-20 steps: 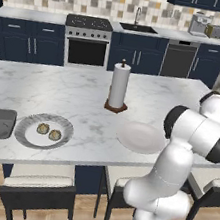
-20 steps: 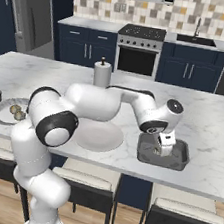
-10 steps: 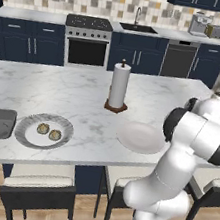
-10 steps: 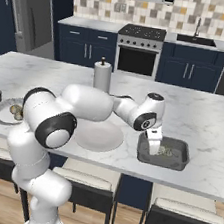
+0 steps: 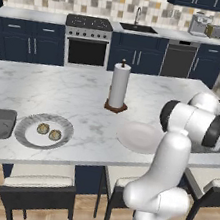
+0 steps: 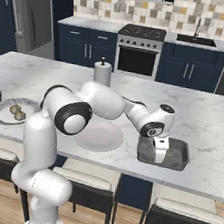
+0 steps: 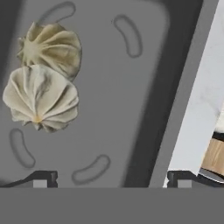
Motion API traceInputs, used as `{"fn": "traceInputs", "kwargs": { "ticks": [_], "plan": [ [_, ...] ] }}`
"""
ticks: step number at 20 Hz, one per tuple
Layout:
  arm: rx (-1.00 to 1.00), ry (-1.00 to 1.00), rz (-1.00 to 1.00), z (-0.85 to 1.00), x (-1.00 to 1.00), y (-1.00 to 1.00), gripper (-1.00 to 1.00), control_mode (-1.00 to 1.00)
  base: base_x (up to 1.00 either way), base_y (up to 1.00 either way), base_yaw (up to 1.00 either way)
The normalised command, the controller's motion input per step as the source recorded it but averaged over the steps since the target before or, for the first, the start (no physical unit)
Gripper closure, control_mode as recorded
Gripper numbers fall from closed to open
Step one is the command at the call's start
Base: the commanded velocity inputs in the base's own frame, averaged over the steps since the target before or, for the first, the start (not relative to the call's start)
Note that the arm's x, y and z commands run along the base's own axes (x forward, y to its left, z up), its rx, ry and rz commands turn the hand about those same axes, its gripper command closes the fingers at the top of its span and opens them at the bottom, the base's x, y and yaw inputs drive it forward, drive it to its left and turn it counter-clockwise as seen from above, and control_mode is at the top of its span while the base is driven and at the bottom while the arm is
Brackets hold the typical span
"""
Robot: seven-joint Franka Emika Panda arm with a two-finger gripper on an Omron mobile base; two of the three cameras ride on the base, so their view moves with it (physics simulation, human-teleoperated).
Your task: Place two dumplings into each of the tupperware containers and then place the containers in the fridge.
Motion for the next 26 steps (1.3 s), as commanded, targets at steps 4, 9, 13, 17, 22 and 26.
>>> {"fn": "traceInputs", "kwargs": {
  "ticks": [4, 9, 13, 17, 22, 26],
  "plan": [
    [0.03, 0.10, 0.00, -0.23, 0.71, 0.00, -1.00, -1.00, 0.00, 0.00, 0.00],
    [0.03, 0.04, -0.01, -0.46, 0.27, -0.06, -1.00, -1.00, 0.00, 0.00, 0.00],
    [0.00, 0.00, -0.07, -0.46, 0.00, -0.08, -1.00, -1.00, 0.00, 0.00, 0.00],
    [0.00, 0.00, -0.11, -0.38, 0.00, 0.00, 1.00, -1.00, 0.00, 0.00, 0.00],
    [0.00, 0.00, -0.13, -0.33, -0.02, 0.00, 1.00, -1.00, 0.00, 0.00, 0.00],
    [0.00, 0.02, -0.16, -0.12, -0.07, 0.00, 1.00, -1.00, 0.00, 0.00, 0.00]
  ]
}}
